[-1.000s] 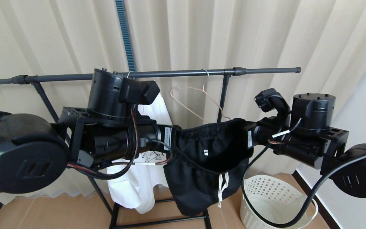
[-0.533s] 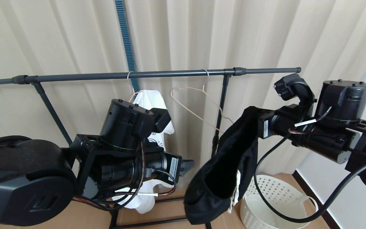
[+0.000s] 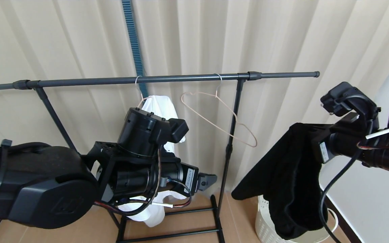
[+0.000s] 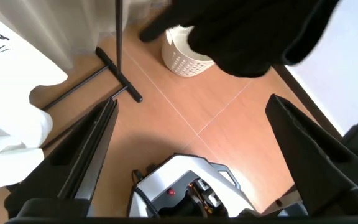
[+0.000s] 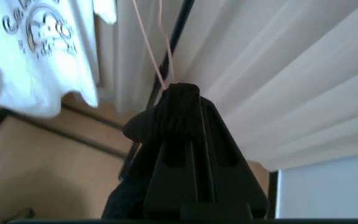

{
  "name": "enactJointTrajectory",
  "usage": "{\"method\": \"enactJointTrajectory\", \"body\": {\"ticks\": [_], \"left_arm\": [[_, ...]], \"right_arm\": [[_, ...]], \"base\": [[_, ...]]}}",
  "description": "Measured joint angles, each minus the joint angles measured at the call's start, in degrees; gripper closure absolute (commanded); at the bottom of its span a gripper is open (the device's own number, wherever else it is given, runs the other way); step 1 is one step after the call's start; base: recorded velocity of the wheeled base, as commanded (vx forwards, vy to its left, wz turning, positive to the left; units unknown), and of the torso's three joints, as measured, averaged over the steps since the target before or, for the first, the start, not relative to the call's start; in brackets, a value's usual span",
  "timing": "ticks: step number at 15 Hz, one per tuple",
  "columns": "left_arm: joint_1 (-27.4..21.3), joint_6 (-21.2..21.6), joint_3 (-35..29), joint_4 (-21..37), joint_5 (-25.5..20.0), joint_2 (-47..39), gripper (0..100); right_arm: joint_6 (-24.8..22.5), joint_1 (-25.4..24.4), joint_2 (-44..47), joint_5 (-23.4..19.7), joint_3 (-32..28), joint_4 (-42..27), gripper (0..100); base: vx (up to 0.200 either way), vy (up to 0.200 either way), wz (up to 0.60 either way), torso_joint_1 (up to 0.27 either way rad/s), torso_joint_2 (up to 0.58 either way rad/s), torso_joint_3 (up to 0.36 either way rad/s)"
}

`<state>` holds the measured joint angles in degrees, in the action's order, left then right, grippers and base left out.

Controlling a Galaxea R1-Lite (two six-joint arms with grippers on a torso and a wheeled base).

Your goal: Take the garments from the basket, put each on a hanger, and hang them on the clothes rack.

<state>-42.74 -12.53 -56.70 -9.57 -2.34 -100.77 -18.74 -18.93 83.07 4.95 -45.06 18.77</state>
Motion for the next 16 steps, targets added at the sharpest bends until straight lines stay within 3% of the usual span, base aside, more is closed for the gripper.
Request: {"method": "enactJointTrajectory", "body": {"ticks": [4,8,11,16], "left_arm": [[0.07,1.61,-0.72,-0.17,0.6,-2.49,0],[0.11,2.46,-1.12,-0.35,3.21,-3.3,0],[0.21,2.39,-0.88,-2.58,4.0,-3.73,0],[0.13,2.19,-1.01,-2.83,4.04,-4.25,0]], "right_arm": [[-8.08,6.62,-2.11,-0.11,0.74,-0.79,100],[-8.5,9.02,-2.0,-0.13,0.66,-0.74,100],[-8.58,10.12,-1.79,-0.16,0.41,-0.72,100],[-8.58,10.58,-1.71,-0.09,0.52,-0.79,100]], "base": [[0.0,0.0,0.0,0.0,0.0,0.0],[0.0,-0.15,0.0,0.001,0.0,0.002],[0.2,-0.2,0.0,0.007,0.01,0.001],[0.2,0.0,0.0,0.002,0.0,0.002]]}}
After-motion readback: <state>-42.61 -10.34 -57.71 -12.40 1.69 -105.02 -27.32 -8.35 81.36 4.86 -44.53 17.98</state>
